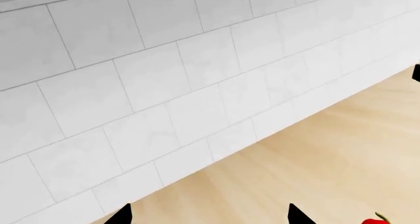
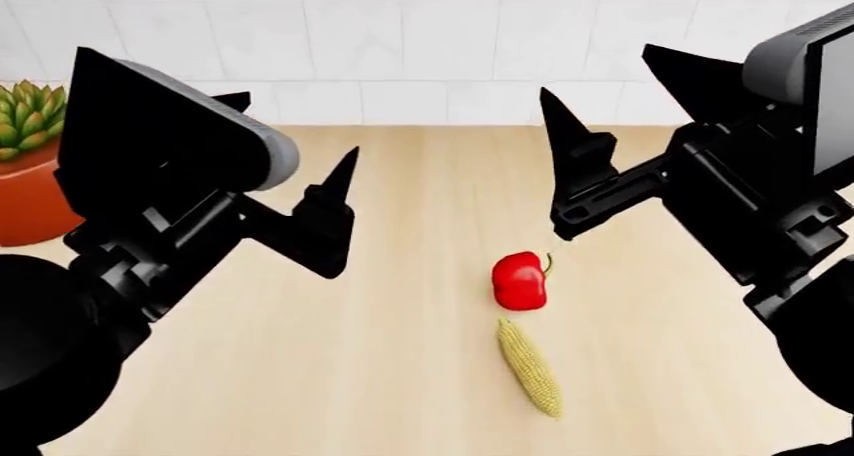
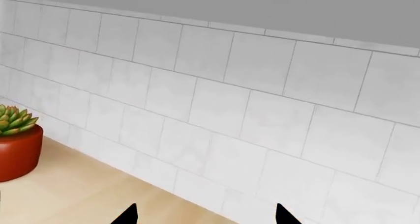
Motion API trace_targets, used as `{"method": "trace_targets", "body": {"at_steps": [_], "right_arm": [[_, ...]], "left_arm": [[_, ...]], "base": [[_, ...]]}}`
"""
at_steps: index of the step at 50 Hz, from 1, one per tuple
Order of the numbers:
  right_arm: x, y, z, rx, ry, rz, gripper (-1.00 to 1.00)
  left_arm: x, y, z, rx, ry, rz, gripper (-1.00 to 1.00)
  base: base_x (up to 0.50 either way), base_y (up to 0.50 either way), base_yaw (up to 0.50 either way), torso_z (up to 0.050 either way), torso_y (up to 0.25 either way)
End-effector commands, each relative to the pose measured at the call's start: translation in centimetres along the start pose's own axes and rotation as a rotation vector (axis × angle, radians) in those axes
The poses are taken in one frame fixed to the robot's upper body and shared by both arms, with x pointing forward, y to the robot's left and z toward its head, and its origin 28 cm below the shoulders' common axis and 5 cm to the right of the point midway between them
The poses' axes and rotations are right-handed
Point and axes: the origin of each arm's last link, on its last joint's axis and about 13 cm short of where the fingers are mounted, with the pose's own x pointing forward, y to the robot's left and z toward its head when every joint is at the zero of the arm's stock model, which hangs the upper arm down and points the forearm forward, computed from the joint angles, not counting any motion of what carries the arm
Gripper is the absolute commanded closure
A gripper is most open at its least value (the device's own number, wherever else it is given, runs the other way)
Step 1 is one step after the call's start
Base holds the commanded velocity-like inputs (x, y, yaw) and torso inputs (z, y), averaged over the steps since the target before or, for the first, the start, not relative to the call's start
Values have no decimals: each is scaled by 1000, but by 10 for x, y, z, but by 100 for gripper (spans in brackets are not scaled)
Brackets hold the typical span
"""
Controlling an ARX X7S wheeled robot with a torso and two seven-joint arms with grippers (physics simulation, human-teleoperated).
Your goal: Pick the corn, bell pepper from the counter and place them in the cabinet. Then close the cabinet.
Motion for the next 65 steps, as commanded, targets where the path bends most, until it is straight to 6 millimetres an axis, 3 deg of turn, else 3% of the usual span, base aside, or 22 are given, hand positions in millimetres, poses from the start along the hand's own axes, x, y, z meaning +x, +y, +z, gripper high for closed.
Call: {"method": "trace_targets", "body": {"at_steps": [1,22,34,40,51,65], "right_arm": [[-6,-5,3,2,6,-19,-100],[-18,-8,9,-28,46,-9,-100],[-47,-5,-4,-104,205,93,-100],[-61,2,-8,-56,259,168,-100],[-72,17,-30,0,395,292,-100],[-84,19,-51,-9,516,339,-100]], "left_arm": [[1,-1,0,-1,-1,-4,-100],[0,-1,-3,-2,-3,0,-100],[1,-6,-14,-6,15,-17,-100],[0,-4,-12,-6,4,-14,-100],[0,-2,-14,-10,3,2,-100],[1,-2,-17,1,7,11,-100]], "base": [[184,0,0,0,0],[23,78,0,0,0],[0,0,0,0,0],[0,0,0,0,0],[0,0,0,0,0],[0,0,0,0,0]]}}
